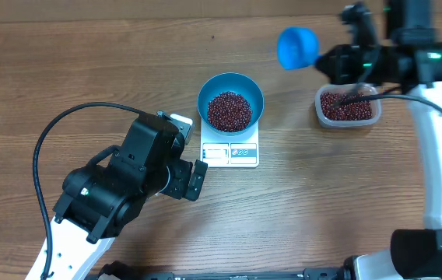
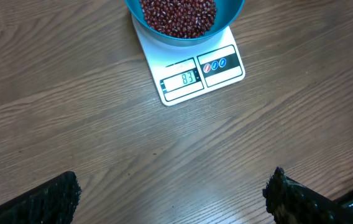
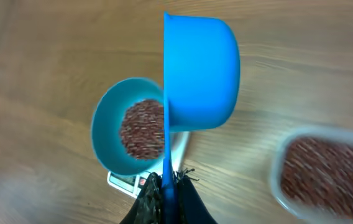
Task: Scoop item into bowl and weigh 150g on scale
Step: 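Carry the empty scoop back right to the bean tub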
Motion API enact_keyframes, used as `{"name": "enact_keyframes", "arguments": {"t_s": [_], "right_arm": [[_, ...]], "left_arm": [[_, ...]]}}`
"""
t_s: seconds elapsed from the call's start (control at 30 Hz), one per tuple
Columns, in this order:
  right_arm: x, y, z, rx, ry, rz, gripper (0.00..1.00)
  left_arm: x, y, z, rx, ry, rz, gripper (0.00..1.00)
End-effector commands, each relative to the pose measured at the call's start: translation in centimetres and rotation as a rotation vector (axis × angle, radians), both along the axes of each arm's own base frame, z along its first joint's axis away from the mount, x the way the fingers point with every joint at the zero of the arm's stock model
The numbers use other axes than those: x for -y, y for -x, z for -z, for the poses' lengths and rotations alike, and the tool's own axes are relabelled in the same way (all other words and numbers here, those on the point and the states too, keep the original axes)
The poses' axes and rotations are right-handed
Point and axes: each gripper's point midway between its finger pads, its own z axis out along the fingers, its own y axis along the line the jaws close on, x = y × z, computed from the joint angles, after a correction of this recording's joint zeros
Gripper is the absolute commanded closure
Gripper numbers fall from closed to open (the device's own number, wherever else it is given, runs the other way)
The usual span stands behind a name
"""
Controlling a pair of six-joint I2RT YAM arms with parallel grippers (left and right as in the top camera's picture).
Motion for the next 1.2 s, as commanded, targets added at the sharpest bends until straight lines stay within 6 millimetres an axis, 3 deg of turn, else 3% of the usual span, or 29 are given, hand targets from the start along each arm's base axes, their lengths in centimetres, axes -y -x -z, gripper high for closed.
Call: {"name": "enact_keyframes", "arguments": {"t_s": [0.0, 0.07, 0.17, 0.3, 0.47, 0.77, 1.17], "right_arm": [[4.0, 0.3, -1.4, 0.017, 0.031, 0.118, 0.96], [7.6, 0.8, -0.2, -0.031, 0.143, 0.228, 0.96], [10.2, 1.6, 0.8, -0.076, 0.263, 0.310, 0.96], [11.7, 2.0, 1.2, -0.106, 0.324, 0.379, 0.96], [13.2, 3.0, 3.4, -0.182, 0.399, 0.438, 0.96], [13.2, 3.4, 6.1, -0.237, 0.437, 0.447, 0.96], [10.7, 3.4, 9.6, -0.258, 0.533, 0.371, 0.96]], "left_arm": [[0.0, -0.2, -1.2, 0.029, 0.027, -0.017, 0.00], [0.0, -0.2, -1.2, 0.029, 0.027, -0.017, 0.01], [0.0, -0.2, -1.2, 0.029, 0.027, -0.017, 0.01], [0.0, -0.2, -1.2, 0.029, 0.027, -0.017, 0.01], [0.0, -0.2, -1.2, 0.029, 0.027, -0.017, 0.01], [-0.1, -0.2, -1.2, 0.029, 0.026, -0.017, 0.01], [0.0, -0.2, -1.2, 0.029, 0.027, -0.017, 0.01]]}}
